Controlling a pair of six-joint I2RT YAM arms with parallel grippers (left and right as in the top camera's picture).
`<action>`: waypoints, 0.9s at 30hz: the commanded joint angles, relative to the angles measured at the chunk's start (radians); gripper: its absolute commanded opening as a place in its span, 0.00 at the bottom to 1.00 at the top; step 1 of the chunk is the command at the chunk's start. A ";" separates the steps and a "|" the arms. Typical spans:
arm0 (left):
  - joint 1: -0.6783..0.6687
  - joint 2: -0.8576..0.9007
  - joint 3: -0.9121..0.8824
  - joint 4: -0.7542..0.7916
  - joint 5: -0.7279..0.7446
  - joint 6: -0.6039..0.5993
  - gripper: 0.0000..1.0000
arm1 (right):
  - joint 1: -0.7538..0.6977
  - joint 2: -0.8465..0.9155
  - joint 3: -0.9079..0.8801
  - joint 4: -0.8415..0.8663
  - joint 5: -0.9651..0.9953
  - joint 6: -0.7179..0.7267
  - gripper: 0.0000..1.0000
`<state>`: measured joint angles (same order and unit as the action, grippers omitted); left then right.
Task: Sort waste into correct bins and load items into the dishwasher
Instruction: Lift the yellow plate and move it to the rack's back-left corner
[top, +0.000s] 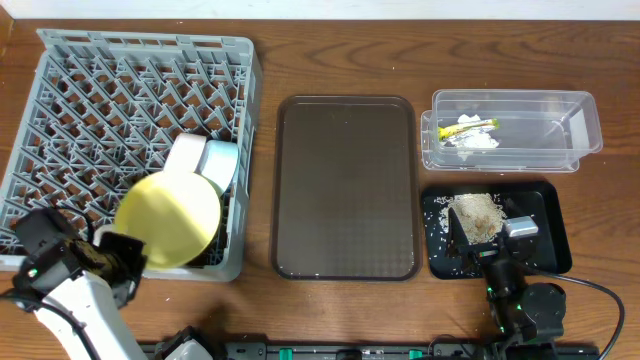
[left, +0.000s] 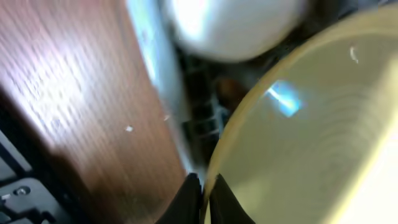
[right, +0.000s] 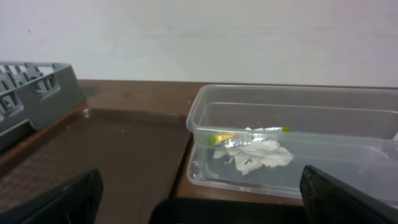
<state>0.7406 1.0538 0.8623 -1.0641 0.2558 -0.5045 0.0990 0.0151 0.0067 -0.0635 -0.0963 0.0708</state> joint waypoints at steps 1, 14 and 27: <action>0.001 -0.038 0.092 0.008 -0.002 -0.006 0.08 | -0.007 -0.002 -0.001 -0.004 0.002 -0.005 0.99; -0.002 -0.044 0.137 0.274 -0.218 0.143 0.08 | -0.007 -0.002 -0.001 -0.004 0.002 -0.005 0.99; -0.002 0.052 0.137 0.574 -0.283 0.426 0.08 | -0.007 -0.002 -0.001 -0.004 0.002 -0.005 0.99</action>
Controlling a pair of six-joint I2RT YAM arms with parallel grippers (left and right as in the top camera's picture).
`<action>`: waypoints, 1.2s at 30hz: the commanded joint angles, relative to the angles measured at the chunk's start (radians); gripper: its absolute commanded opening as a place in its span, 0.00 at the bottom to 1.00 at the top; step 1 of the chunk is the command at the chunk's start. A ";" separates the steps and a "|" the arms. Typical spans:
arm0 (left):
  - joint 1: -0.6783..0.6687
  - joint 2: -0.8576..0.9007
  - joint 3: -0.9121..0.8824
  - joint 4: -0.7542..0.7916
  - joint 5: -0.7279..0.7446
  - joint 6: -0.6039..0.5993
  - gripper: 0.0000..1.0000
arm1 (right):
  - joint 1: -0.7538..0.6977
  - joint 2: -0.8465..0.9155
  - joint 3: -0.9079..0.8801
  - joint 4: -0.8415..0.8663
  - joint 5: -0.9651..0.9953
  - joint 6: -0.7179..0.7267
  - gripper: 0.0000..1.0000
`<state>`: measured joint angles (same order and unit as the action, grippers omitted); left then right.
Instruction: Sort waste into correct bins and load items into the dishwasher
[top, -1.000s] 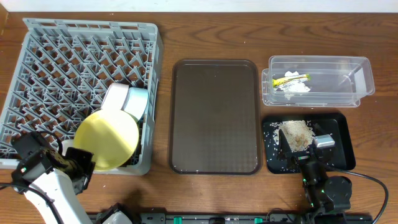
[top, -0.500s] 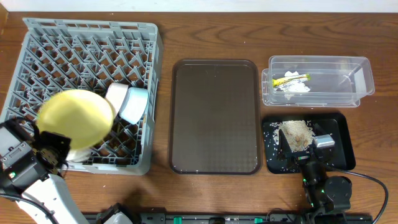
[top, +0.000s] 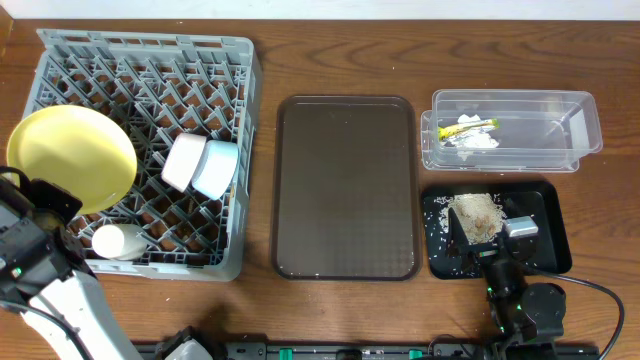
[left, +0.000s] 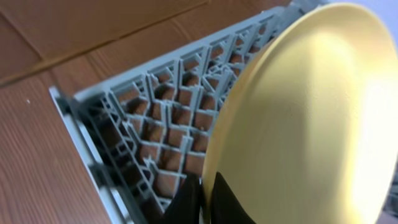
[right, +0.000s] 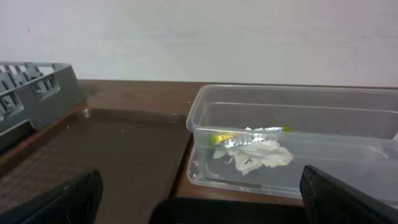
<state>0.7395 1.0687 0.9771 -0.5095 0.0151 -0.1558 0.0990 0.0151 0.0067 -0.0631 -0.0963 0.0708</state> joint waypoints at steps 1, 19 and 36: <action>-0.001 0.055 0.022 0.028 -0.042 0.077 0.08 | -0.007 -0.002 -0.001 -0.004 0.002 -0.005 0.99; -0.001 0.243 0.022 0.320 -0.042 0.216 0.08 | -0.007 -0.002 -0.001 -0.004 0.002 -0.005 0.99; -0.100 0.360 0.022 0.478 -0.148 0.331 0.08 | -0.007 -0.002 -0.001 -0.004 0.002 -0.005 0.99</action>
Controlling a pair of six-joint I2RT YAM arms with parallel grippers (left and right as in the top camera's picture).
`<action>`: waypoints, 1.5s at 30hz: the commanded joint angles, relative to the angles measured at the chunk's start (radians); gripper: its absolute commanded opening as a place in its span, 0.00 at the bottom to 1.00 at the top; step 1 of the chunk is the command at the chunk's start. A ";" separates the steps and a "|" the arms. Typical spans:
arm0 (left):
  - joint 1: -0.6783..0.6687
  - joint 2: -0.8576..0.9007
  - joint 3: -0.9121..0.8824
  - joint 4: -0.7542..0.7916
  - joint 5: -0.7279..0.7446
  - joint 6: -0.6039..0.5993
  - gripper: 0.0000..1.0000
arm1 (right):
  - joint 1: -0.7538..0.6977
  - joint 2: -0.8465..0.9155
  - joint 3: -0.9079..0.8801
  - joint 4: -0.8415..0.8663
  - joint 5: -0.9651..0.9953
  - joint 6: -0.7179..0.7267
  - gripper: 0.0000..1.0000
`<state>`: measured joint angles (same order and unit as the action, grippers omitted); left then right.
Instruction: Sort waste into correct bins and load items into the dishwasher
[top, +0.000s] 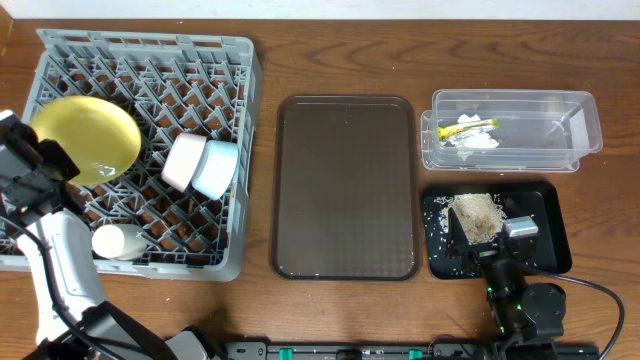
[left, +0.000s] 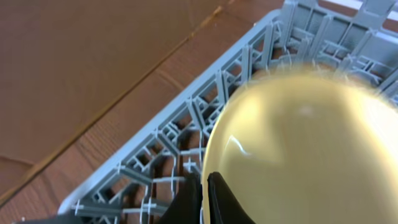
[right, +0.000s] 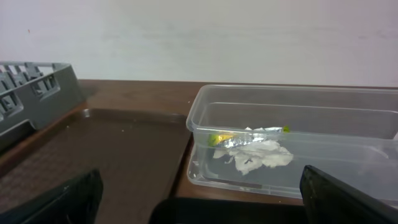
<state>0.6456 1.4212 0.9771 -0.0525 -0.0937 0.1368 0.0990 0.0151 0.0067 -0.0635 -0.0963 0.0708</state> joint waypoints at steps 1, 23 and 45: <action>-0.006 0.008 0.022 0.033 -0.040 0.054 0.08 | -0.007 -0.002 -0.001 -0.004 0.002 -0.005 0.99; -0.011 -0.002 0.006 -0.357 -0.050 -0.514 0.50 | -0.007 -0.002 -0.001 -0.004 0.002 -0.005 0.99; 0.012 0.186 -0.005 -0.171 0.220 -0.799 0.23 | -0.007 -0.002 -0.001 -0.004 0.002 -0.005 0.99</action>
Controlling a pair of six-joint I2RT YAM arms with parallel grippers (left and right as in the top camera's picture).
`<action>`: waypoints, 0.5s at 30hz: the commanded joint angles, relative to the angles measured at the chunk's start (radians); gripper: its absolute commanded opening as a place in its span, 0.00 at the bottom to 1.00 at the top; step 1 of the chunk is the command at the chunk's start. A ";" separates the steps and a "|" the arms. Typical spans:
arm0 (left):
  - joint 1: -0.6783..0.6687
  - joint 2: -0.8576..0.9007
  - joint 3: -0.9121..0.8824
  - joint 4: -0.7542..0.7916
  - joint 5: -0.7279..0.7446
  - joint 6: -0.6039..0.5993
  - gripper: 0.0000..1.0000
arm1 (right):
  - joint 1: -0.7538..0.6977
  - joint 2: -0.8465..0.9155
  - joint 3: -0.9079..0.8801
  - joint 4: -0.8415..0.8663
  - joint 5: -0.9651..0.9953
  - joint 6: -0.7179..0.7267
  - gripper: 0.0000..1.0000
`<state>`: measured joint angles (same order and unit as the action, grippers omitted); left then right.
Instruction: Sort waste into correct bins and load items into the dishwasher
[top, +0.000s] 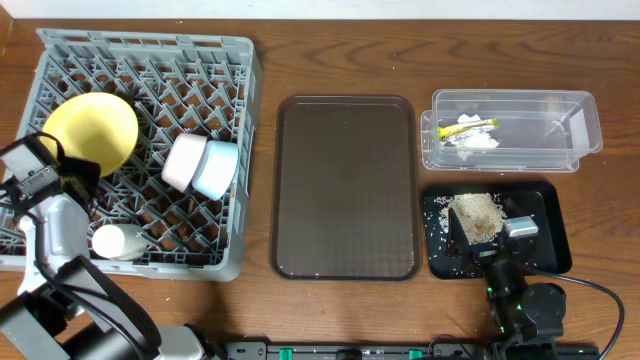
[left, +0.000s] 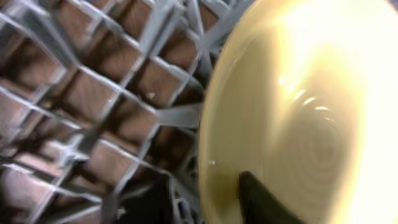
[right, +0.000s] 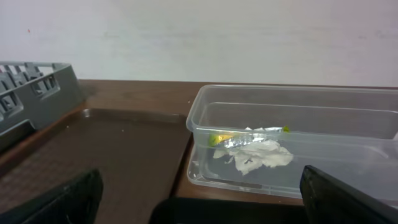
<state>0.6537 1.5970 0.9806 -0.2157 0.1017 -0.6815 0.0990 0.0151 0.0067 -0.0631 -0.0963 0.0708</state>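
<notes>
The yellow plate (top: 90, 128) leans among the prongs at the left of the grey dish rack (top: 150, 60). My left gripper (top: 62, 168) sits at the plate's lower left edge. In the left wrist view the plate (left: 298, 112) fills the right side over the rack grid (left: 93, 93). The left gripper (left: 202, 199) is open, its fingers apart on either side of the rim. My right gripper (top: 490, 235) rests open over the black tray (top: 550, 250), and in the right wrist view it (right: 199, 186) holds nothing.
A white cup (top: 185, 160), a pale blue cup (top: 215, 168) and another white cup (top: 118, 240) sit in the rack. The brown tray (top: 345, 185) lies mid-table. The clear bin (top: 510, 130) holds a wrapper and tissue. Food scraps (top: 478, 215) lie on the black tray.
The plate has gone down from above the rack's left side into the prongs. My left gripper, then pinched on the rim, now has its fingers apart. The right arm has not moved.
My left gripper first held the plate at the rack's front edge, over the lower cup. Then it held the plate at the rack's left edge, then over the upper left cells. Now the plate rests in the rack with the fingers open.
</notes>
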 joint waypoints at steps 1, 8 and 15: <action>0.004 0.010 -0.008 -0.004 0.018 0.037 0.19 | -0.007 -0.002 -0.001 -0.004 0.002 -0.005 0.99; 0.005 -0.028 -0.003 0.009 0.016 0.214 0.08 | -0.007 -0.002 -0.001 -0.004 0.002 -0.005 0.99; 0.003 -0.180 0.008 0.023 -0.218 0.435 0.08 | -0.007 -0.002 -0.001 -0.004 0.003 -0.005 0.99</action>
<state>0.6544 1.4967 0.9806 -0.2062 0.0349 -0.4091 0.0990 0.0151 0.0067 -0.0635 -0.0963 0.0708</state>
